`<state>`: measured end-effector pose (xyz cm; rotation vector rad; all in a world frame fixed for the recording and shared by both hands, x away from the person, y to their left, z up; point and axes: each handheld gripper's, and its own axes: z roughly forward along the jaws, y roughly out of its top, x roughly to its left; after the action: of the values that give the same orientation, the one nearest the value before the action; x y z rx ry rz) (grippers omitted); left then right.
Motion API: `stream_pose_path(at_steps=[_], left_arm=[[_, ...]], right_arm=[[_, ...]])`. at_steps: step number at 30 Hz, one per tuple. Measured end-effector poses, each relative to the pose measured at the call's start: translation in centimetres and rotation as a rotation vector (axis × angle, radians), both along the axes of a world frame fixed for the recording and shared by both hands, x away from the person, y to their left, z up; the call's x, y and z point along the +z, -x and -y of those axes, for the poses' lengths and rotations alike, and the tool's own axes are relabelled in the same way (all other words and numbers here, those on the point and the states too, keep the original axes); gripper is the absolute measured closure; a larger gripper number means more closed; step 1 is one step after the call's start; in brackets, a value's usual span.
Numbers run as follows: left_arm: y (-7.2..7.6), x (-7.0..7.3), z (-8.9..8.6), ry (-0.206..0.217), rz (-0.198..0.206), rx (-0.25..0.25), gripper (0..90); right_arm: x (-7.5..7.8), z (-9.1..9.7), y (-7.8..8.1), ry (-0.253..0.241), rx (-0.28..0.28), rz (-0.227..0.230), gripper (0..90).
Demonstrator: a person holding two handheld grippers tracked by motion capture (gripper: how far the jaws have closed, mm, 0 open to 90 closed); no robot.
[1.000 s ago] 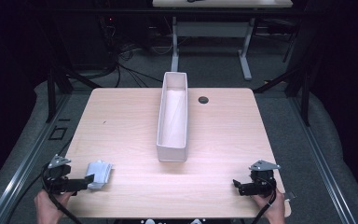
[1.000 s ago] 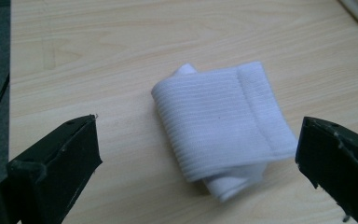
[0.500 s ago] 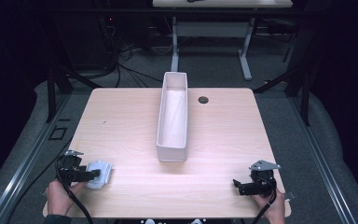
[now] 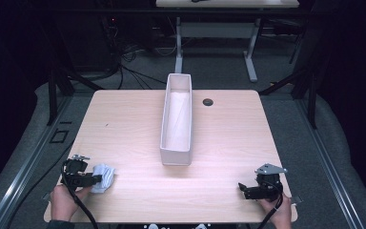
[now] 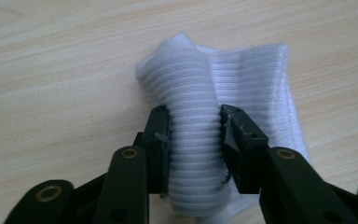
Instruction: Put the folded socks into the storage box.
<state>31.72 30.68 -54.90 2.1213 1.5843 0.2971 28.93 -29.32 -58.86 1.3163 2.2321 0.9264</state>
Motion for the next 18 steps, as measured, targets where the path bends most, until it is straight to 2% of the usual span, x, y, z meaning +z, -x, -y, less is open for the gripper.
stream_pose_path(at_steps=[2, 8, 18], left_arm=[[0.05, 0.04, 0.14, -0.003, -0.002, -0.005, 68.0], [0.40, 0.01, 0.35, -0.016, 0.030, -0.019, 70.9], [0.88, 0.46, 0.58, -0.015, 0.061, -0.034, 72.5]], right_arm=[[0.01, 0.00, 0.01, 0.001, -0.002, 0.001, 2.2], [0.01, 0.00, 0.02, -0.002, -0.004, 0.001, 2.6], [0.02, 0.03, -0.01, 0.000, -0.009, 0.003, 3.4]])
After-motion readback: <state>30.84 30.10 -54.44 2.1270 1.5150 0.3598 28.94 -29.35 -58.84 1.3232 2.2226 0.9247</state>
